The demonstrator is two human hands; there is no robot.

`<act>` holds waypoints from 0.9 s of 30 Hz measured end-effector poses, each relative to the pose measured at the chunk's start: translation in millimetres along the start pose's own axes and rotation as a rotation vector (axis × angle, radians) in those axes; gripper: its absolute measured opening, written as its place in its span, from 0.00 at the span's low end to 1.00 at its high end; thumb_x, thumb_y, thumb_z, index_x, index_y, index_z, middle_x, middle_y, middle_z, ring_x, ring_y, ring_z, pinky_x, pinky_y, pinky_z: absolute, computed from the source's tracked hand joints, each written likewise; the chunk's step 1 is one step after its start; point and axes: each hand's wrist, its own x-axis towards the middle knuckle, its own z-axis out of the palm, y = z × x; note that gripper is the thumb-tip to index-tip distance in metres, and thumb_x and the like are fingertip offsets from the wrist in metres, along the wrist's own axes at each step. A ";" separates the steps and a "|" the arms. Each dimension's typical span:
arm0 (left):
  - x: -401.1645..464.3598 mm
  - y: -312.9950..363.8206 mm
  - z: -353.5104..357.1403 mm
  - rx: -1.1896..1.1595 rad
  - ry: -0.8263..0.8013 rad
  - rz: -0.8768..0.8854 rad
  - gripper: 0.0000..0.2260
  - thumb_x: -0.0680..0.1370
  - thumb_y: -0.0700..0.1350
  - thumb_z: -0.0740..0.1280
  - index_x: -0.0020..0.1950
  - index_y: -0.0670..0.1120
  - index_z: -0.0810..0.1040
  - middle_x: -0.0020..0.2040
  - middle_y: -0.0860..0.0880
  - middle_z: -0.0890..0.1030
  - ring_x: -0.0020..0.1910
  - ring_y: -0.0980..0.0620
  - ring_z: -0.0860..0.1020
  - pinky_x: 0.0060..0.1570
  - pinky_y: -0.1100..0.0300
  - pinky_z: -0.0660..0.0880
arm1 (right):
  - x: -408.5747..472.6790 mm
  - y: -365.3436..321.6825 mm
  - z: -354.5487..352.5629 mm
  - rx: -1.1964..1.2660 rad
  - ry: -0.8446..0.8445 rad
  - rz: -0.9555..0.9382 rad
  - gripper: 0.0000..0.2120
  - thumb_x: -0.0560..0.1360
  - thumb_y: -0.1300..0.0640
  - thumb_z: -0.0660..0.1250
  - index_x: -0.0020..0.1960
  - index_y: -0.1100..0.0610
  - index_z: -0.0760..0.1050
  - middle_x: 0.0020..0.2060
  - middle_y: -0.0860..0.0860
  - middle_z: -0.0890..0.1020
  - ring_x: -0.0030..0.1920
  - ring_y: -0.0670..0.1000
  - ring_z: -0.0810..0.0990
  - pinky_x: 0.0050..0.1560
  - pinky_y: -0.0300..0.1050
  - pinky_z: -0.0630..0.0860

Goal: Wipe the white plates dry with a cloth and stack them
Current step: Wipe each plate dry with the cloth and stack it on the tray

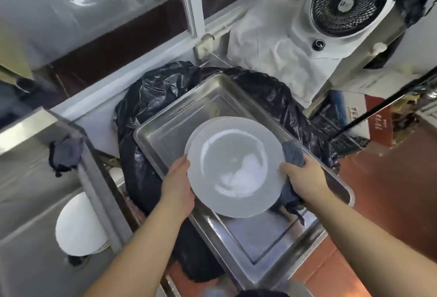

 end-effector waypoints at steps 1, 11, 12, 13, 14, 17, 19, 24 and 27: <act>6.0 1.2 -0.5 0.046 -0.001 0.012 0.28 0.69 0.52 0.77 0.69 0.51 0.82 0.59 0.47 0.88 0.57 0.43 0.87 0.59 0.44 0.83 | 6.1 -1.4 3.7 -0.032 0.005 -0.001 0.09 0.68 0.56 0.72 0.44 0.60 0.79 0.33 0.49 0.81 0.35 0.54 0.78 0.36 0.47 0.74; 65.4 9.3 -6.3 0.393 0.207 0.041 0.08 0.77 0.47 0.72 0.54 0.57 0.86 0.52 0.52 0.89 0.55 0.47 0.85 0.57 0.48 0.82 | 38.0 -20.5 31.1 -0.196 -0.028 -0.038 0.02 0.68 0.56 0.66 0.39 0.51 0.73 0.33 0.50 0.80 0.35 0.55 0.78 0.34 0.46 0.72; 68.8 10.0 -6.1 0.414 0.223 0.049 0.08 0.76 0.47 0.72 0.52 0.58 0.86 0.51 0.53 0.89 0.54 0.48 0.85 0.55 0.49 0.83 | 40.7 -21.8 32.1 -0.214 -0.030 -0.037 0.02 0.67 0.56 0.65 0.39 0.52 0.72 0.33 0.51 0.80 0.34 0.55 0.77 0.34 0.47 0.72; 71.1 10.6 -5.6 0.433 0.236 0.063 0.07 0.75 0.47 0.72 0.49 0.59 0.86 0.49 0.54 0.89 0.53 0.48 0.85 0.51 0.51 0.83 | 43.3 -23.4 32.7 -0.232 -0.033 -0.036 0.03 0.67 0.56 0.65 0.40 0.52 0.72 0.33 0.51 0.79 0.34 0.55 0.76 0.33 0.47 0.72; 72.7 11.3 -4.2 0.449 0.250 0.082 0.07 0.76 0.47 0.72 0.47 0.60 0.86 0.48 0.56 0.88 0.52 0.50 0.85 0.48 0.52 0.82 | 45.7 -25.1 33.2 -0.249 -0.036 -0.035 0.04 0.67 0.56 0.65 0.40 0.53 0.71 0.33 0.52 0.79 0.34 0.55 0.76 0.33 0.47 0.72; 75.9 11.7 0.4 0.531 0.289 0.149 0.10 0.78 0.46 0.70 0.43 0.62 0.82 0.48 0.57 0.87 0.51 0.51 0.84 0.50 0.51 0.83 | 51.6 -30.5 35.8 -0.311 -0.046 -0.023 0.04 0.67 0.57 0.65 0.41 0.53 0.71 0.35 0.53 0.80 0.35 0.57 0.78 0.34 0.48 0.73; 75.4 10.8 2.1 0.570 0.302 0.190 0.10 0.78 0.45 0.69 0.43 0.62 0.81 0.49 0.57 0.86 0.52 0.51 0.84 0.55 0.49 0.83 | 54.3 -34.0 37.9 -0.364 -0.061 -0.015 0.04 0.67 0.57 0.63 0.42 0.52 0.70 0.37 0.54 0.81 0.36 0.58 0.78 0.34 0.47 0.73; 73.9 9.7 2.1 0.641 0.341 0.269 0.14 0.80 0.43 0.67 0.41 0.62 0.80 0.46 0.56 0.87 0.49 0.49 0.85 0.52 0.50 0.83 | 55.6 -38.8 42.7 -0.437 -0.082 -0.004 0.06 0.68 0.57 0.63 0.45 0.51 0.71 0.41 0.55 0.81 0.39 0.58 0.80 0.35 0.48 0.74; 72.2 9.3 2.0 0.687 0.357 0.316 0.15 0.81 0.42 0.67 0.41 0.62 0.80 0.42 0.59 0.85 0.47 0.52 0.84 0.46 0.55 0.81 | 53.9 -39.7 43.1 -0.459 -0.078 -0.013 0.07 0.69 0.56 0.63 0.47 0.50 0.72 0.40 0.53 0.81 0.39 0.57 0.80 0.34 0.47 0.73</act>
